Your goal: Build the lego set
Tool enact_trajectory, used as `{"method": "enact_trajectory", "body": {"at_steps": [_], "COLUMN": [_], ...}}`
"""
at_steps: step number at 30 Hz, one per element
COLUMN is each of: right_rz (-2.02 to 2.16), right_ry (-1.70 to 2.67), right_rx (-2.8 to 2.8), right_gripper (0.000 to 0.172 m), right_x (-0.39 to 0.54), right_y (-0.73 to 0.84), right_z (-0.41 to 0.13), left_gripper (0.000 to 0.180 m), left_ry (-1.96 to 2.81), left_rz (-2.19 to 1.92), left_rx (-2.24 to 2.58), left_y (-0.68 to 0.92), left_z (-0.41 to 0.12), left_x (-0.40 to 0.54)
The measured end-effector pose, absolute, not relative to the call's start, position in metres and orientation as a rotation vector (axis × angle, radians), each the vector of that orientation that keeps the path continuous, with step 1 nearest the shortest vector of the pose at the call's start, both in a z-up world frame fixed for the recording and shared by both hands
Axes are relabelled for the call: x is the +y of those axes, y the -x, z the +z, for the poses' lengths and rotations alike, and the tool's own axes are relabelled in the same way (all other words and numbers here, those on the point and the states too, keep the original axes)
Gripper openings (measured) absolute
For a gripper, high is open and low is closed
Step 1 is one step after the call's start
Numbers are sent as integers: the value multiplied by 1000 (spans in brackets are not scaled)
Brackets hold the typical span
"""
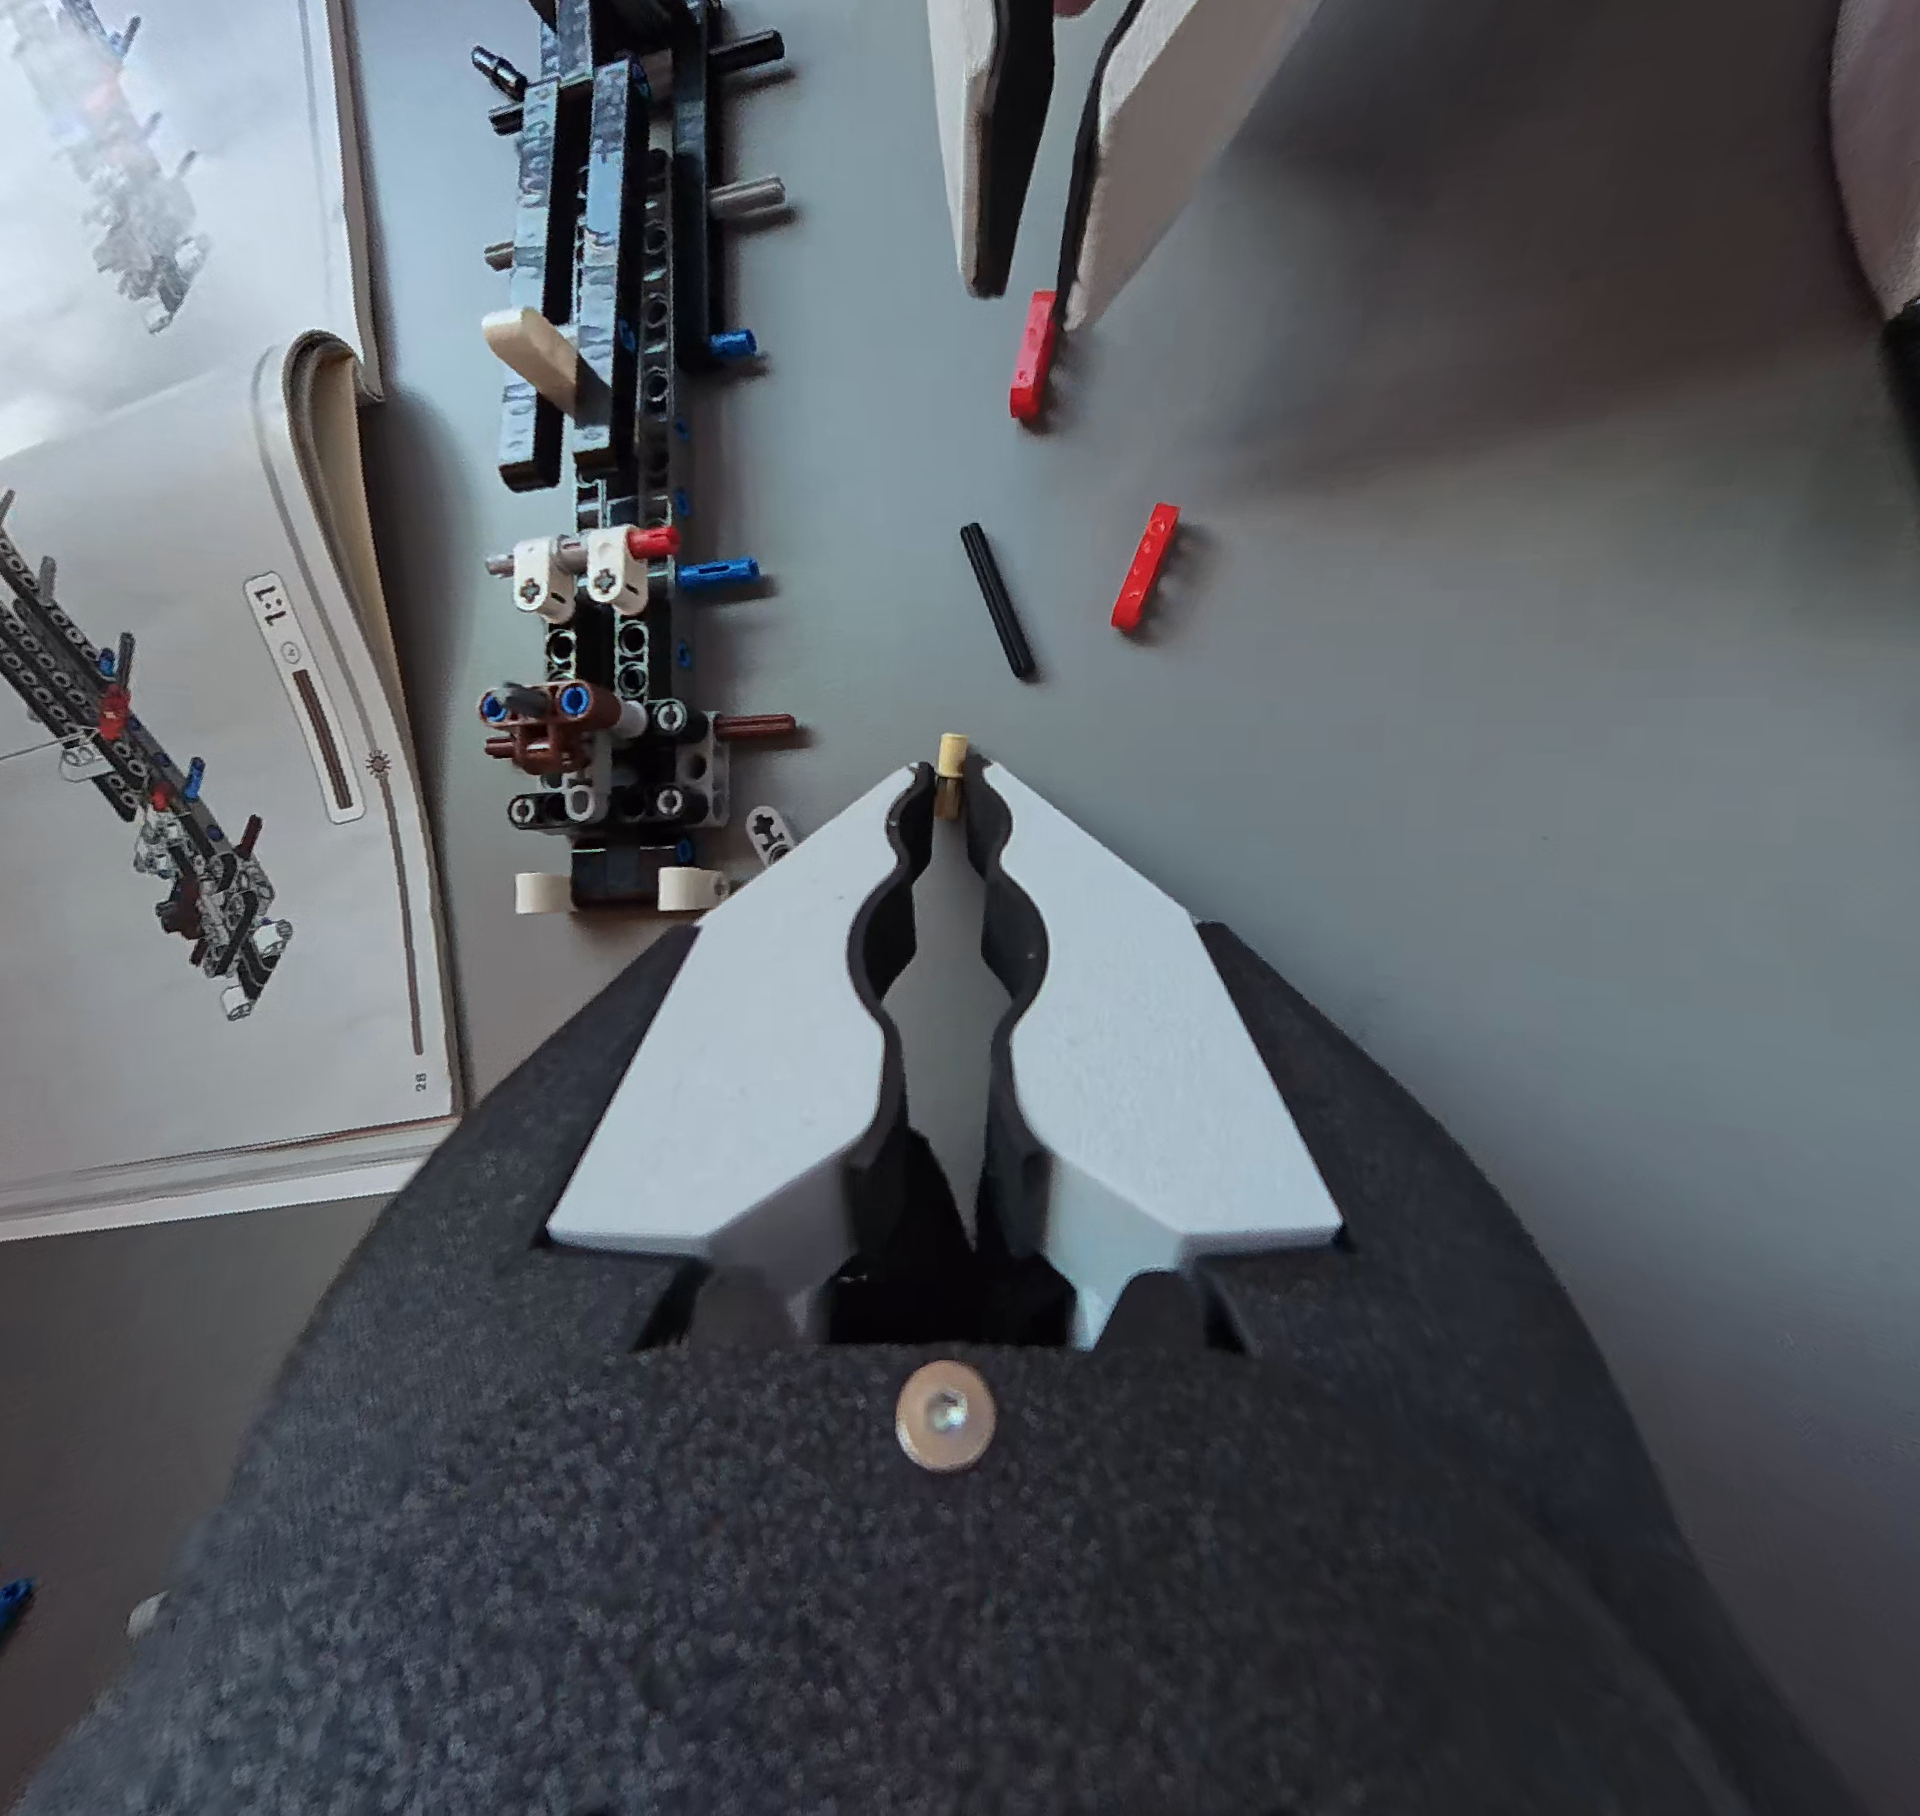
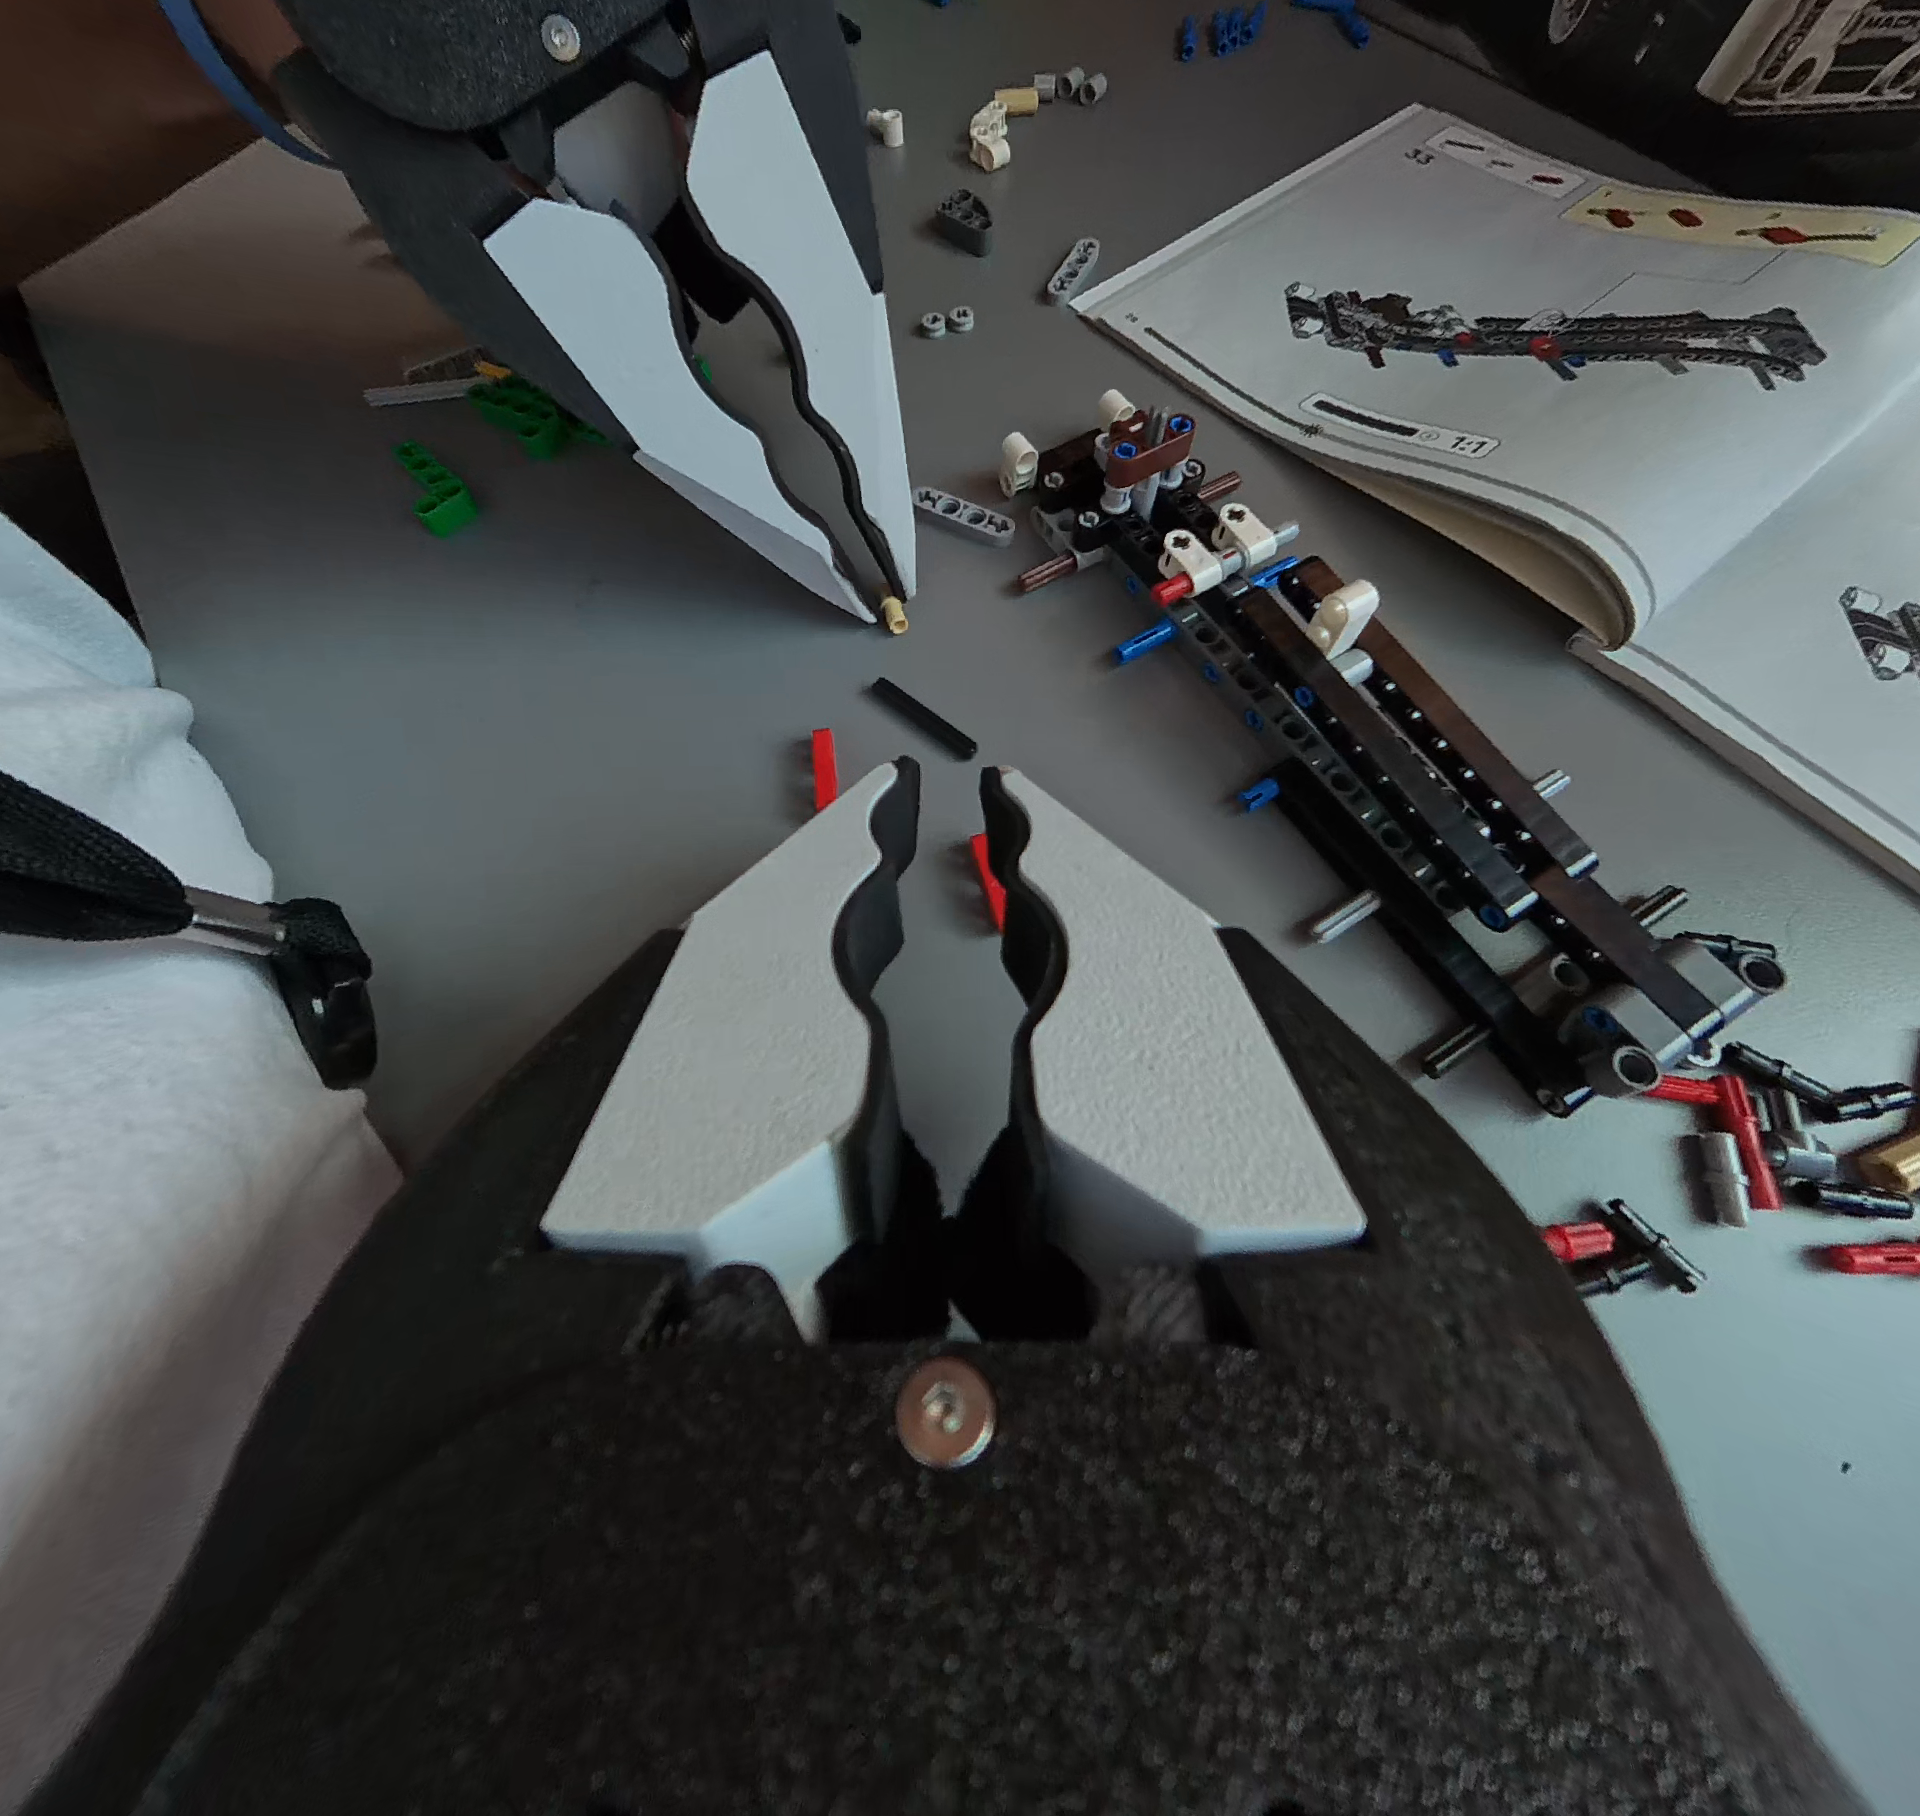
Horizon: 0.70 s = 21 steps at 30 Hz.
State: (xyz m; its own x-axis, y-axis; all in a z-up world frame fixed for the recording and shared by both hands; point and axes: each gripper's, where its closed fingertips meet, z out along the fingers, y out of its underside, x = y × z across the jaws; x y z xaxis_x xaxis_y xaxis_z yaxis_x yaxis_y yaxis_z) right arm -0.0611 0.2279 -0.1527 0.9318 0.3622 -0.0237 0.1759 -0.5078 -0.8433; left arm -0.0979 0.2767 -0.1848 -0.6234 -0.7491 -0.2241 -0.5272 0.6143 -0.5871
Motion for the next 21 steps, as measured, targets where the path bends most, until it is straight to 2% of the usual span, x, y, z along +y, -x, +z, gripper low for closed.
{"method": "enact_trajectory", "body": {"at_steps": [1,5,13,17,21], "right_rz": [252,335,342,504,700], "right_ry": [2109,2082,1895,1810,1755], "right_rx": [-387,-399,-407,-327,-322], "right_gripper": [11,11,14,15,25], "right_x": [229,234,255,265,269], "right_y": [63,72,69,71,80], "right_z": [-152,-149,-121,-99,-82], "left_gripper": [4,4,4,4,3], "left_ry": [1020,1089,1481,1426,1366], "left_rz": [-660,-749,-1301,-1340,-1372], "left_rx": [2375,2244,1600,1480,1435], "left_y": [98,93,74,78,84], "left_z": [-184,-169,-105,-94,-84], "left_x": [277,276,287,289,288]}}
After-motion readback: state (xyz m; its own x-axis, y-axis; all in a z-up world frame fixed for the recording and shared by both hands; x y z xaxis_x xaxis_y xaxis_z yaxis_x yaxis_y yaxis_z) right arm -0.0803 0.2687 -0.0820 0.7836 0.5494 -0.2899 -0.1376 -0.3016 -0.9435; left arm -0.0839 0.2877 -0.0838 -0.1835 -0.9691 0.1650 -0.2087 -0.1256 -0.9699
